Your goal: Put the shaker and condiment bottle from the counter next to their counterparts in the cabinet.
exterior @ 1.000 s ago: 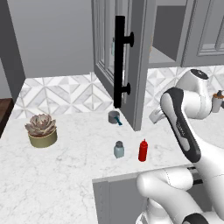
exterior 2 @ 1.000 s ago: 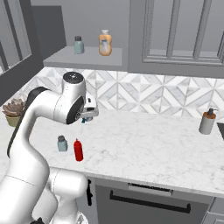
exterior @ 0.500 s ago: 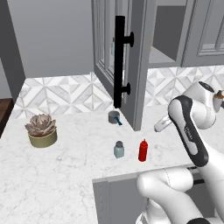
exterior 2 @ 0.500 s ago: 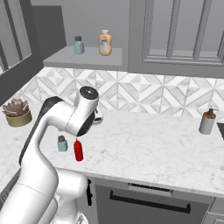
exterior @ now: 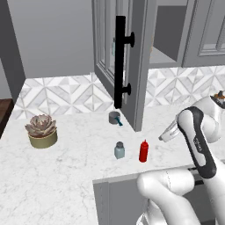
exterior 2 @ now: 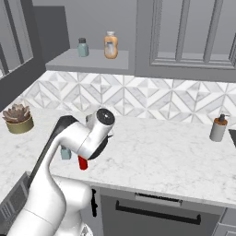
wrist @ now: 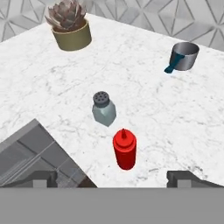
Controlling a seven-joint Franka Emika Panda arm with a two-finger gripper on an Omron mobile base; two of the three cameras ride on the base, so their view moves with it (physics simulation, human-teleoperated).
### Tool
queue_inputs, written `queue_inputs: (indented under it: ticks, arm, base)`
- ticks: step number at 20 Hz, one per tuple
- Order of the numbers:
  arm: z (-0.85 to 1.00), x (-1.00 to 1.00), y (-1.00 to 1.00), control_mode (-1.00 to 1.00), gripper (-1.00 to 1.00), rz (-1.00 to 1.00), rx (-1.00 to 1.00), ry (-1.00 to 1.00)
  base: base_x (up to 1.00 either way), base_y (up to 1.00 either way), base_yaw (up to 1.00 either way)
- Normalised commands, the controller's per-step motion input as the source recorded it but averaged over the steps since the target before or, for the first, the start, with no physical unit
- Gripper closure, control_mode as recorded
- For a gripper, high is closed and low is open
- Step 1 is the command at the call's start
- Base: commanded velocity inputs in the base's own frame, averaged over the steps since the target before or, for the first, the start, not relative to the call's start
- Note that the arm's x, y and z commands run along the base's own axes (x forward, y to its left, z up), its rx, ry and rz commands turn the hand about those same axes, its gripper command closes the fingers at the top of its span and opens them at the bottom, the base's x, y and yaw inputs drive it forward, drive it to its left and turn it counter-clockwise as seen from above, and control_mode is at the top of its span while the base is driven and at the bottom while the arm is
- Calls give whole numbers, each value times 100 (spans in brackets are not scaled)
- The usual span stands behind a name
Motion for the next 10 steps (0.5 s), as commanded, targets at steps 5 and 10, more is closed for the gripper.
queue_inputs:
  ticks: [5, 10]
  arm:
    - [-58, -7, -2, -100, -100, 16, 9, -19]
    - [-53, 0, 0, -100, -100, 14, 6, -14]
  base:
    - [0, 0, 0]
    - [0, 0, 0]
